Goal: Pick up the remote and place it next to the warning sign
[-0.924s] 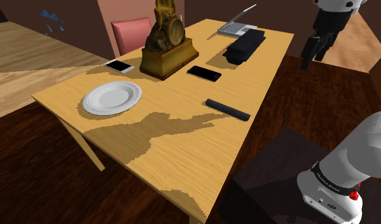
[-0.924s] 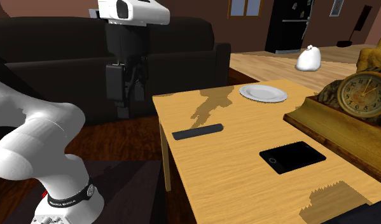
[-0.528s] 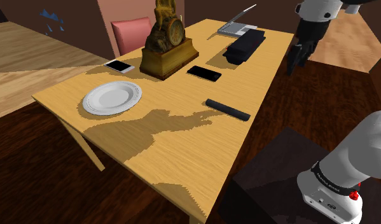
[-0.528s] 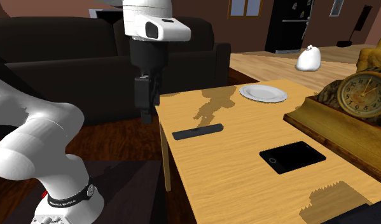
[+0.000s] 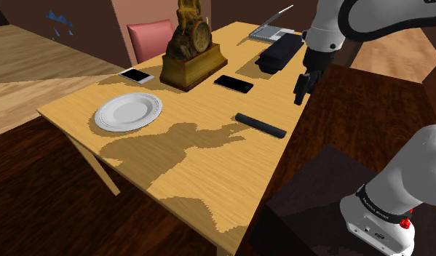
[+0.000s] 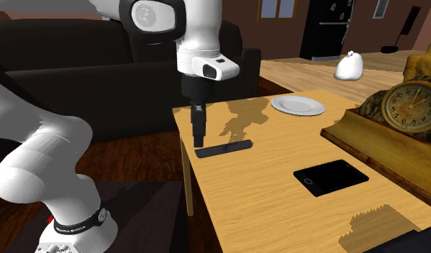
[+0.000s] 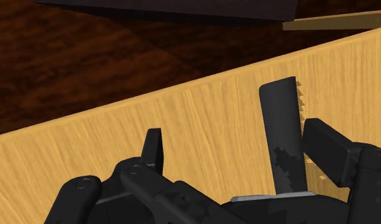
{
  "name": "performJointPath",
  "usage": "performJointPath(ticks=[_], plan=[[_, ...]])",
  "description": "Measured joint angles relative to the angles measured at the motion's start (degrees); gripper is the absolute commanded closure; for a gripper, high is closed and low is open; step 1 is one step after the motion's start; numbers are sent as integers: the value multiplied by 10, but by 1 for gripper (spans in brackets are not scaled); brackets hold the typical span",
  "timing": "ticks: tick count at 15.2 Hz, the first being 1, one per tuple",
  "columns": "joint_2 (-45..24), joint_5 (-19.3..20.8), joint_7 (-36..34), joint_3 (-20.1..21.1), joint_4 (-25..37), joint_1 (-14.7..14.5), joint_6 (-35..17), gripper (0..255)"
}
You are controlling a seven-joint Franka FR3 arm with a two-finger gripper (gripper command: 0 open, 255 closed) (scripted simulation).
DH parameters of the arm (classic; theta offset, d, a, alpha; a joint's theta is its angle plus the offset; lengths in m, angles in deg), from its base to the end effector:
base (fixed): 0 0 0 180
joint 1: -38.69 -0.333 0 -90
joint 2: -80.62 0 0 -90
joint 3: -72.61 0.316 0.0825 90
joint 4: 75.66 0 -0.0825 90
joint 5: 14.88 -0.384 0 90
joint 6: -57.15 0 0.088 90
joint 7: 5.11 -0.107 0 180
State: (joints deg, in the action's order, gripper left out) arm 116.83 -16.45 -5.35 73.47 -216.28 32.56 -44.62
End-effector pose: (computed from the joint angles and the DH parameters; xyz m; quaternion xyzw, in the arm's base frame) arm 0.3523 0.0461 0.5101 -0.9982 -0.0542 0.0236 0.0075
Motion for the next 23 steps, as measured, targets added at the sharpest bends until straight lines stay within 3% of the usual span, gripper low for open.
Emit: performJointPath(ticks=[9,17,23], plan=[[-135,-54,9,40,8,-56,-146,0],[-168,-62,14,46,-21,-61,-211,0],[-171,-62,15,46,-25,-61,-219,0]])
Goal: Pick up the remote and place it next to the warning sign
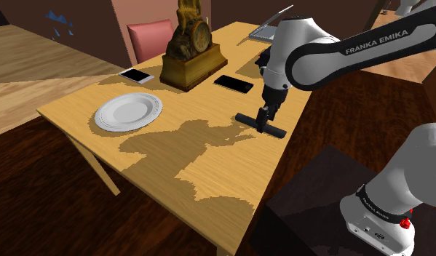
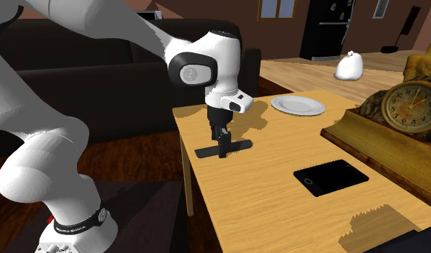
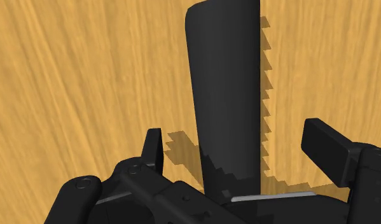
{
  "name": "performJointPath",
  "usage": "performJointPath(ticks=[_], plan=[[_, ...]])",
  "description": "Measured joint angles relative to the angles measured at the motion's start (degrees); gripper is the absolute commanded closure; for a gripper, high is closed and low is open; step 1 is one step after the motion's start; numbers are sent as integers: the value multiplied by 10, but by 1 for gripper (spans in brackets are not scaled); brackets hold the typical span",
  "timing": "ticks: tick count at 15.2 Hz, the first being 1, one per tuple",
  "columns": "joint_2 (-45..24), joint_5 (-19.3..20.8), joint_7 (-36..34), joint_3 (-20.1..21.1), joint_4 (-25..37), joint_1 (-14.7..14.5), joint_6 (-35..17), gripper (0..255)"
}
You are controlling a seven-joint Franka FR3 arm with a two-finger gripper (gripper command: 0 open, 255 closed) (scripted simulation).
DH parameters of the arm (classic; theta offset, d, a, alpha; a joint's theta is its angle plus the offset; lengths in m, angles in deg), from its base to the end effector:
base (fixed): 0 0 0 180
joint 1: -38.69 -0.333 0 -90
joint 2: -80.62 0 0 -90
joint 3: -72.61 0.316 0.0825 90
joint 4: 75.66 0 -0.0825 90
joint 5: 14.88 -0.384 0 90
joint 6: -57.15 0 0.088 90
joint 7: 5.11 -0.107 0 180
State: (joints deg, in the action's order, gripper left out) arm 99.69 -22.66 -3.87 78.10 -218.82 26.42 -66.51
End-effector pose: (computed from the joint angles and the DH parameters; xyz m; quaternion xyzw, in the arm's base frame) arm 0.4045 0.1353 0.4035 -0.9913 -0.1248 0.0096 0.0397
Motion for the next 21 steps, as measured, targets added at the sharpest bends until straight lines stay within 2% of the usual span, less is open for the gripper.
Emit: performJointPath(ticks=[1,11,21], plan=[[0,0,0,0,0,0,0,255],[1,1,0,-1,1,0,-1,255],[28,4,-7,-2,46,1,74,255]])
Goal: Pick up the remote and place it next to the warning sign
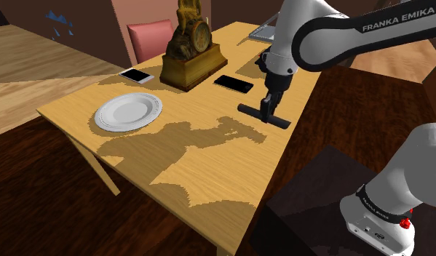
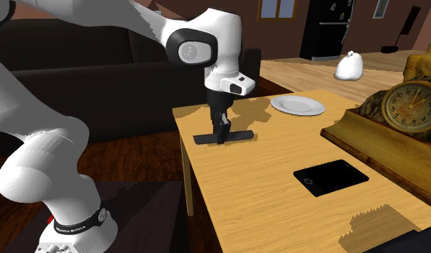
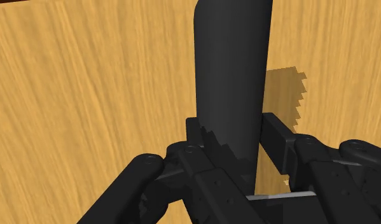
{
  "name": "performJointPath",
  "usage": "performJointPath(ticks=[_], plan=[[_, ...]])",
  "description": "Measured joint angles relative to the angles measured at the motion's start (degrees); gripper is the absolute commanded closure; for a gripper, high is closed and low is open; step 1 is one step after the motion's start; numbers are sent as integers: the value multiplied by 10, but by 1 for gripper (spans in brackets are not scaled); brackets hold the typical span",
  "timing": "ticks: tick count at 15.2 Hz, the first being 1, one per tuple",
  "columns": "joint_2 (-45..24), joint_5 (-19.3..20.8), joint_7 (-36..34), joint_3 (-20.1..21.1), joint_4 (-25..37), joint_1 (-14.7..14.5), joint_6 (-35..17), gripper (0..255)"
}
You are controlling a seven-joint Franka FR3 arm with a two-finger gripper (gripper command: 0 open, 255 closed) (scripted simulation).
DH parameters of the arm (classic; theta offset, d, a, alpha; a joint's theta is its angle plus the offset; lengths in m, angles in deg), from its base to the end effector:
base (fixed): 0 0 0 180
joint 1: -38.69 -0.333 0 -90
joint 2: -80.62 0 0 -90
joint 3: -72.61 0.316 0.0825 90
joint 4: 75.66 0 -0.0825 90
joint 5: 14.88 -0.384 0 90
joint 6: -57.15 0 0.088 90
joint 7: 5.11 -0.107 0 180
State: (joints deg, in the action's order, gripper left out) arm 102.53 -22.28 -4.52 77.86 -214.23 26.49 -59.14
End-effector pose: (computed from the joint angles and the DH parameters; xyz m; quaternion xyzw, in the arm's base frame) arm 0.4044 0.1361 0.4503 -0.9913 -0.1248 0.0093 0.0398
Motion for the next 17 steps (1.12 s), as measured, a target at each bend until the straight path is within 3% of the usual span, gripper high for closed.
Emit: performJointPath(ticks=[17], plan=[[23,6,-10,-5,112,2,135,255]])
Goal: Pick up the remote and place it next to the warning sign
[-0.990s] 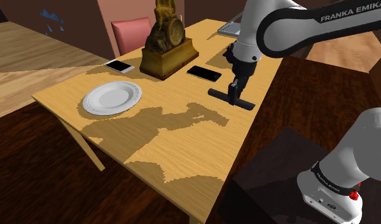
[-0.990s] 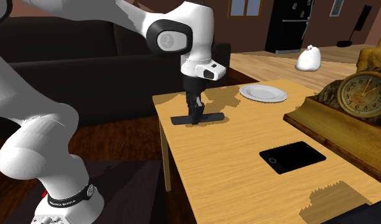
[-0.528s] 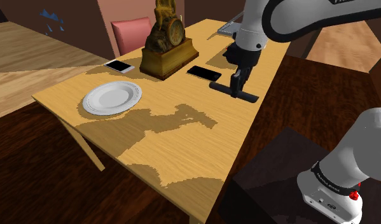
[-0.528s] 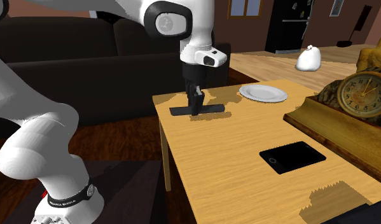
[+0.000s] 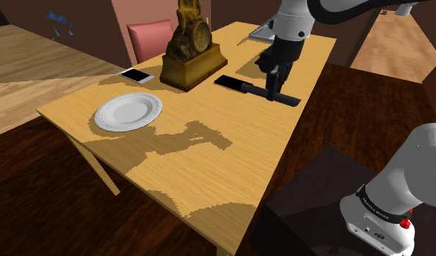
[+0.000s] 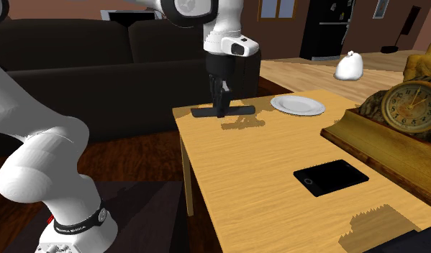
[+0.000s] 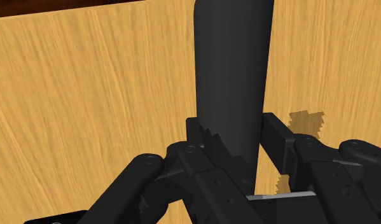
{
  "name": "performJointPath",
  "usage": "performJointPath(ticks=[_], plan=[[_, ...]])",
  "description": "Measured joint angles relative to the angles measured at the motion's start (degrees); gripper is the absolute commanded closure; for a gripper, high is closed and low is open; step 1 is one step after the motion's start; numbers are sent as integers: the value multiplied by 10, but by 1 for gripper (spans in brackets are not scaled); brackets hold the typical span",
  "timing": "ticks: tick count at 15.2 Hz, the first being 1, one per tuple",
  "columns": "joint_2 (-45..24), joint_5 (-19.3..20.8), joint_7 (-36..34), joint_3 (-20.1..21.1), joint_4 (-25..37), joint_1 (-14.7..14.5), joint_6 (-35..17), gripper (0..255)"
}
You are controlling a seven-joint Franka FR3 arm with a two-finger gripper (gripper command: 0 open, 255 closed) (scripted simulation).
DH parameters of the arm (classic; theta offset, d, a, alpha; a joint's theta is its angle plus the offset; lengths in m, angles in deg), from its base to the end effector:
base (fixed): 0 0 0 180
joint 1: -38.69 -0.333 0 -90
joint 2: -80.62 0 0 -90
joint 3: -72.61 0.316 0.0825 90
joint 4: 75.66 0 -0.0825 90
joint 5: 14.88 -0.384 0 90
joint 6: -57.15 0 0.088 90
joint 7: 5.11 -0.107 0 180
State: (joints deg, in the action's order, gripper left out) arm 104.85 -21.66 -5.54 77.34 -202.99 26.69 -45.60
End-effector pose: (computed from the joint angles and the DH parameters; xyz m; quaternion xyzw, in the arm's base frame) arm 0.4041 0.1360 0.5404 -0.9913 -0.1249 0.0094 0.0398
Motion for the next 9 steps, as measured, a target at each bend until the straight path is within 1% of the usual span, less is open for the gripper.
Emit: performJointPath(ticks=[5,7,9], plan=[[-1,2,-3,-2,39,1,38,255],[0,6,11,-12,44,6,46,255],[-4,15,39,-33,49,17,50,255]])
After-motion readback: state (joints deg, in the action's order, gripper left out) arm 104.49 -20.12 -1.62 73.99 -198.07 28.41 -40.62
